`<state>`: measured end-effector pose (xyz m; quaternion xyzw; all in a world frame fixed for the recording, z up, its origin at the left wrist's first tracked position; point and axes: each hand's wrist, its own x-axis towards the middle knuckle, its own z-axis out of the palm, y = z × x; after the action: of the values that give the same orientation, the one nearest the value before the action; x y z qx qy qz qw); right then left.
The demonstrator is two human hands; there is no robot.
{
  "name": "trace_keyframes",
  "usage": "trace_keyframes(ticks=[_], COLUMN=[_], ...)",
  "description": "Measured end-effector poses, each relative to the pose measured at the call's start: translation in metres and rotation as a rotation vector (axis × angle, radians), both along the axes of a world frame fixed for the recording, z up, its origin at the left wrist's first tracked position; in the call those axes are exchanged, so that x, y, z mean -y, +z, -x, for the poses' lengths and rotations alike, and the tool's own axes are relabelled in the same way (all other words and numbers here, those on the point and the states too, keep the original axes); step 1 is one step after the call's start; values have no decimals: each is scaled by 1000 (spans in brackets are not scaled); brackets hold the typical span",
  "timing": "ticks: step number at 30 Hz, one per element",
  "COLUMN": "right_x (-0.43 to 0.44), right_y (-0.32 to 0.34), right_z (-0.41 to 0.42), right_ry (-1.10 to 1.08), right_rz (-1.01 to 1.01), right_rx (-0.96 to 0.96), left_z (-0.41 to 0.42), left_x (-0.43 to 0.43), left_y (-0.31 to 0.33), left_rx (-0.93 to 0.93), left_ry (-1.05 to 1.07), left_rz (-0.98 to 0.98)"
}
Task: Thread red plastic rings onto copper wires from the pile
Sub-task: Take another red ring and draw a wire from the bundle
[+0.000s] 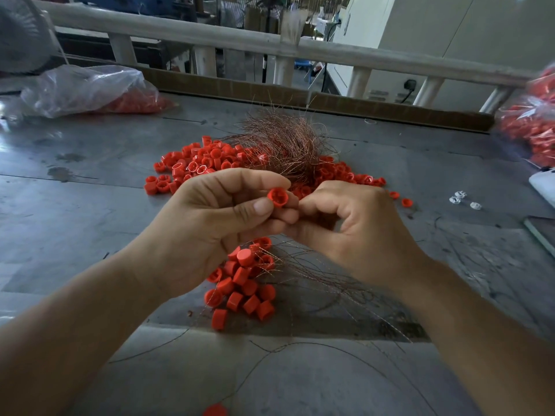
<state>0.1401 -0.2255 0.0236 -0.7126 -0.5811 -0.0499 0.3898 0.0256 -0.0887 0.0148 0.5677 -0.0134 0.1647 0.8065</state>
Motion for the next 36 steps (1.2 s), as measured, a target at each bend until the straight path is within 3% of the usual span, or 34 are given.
trace_keyframes(ticks=[2,7,9,30,34,36], right_x=[3,12,16,3,10,15], right_y=[4,-12,-20,-40,-29,-18], right_z=[-15,-83,-98,-102,-102,-99], right_ry=[-46,-579,-676,-680,-680,-665], right_rz=[58,171,190,346,198,35], right_rx=[-58,-16,-38,50,34,-93], left_z=[0,0,1,0,1,1], left_x=[-1,0,0,-2,-2,-2], left_y=[0,1,2,0,0,0], left_rx=[-13,-29,-22,-13,-14,-17], left_ry=[16,24,22,-7,-8,-5], left_rz=[-1,-2,0,1,-8,-14])
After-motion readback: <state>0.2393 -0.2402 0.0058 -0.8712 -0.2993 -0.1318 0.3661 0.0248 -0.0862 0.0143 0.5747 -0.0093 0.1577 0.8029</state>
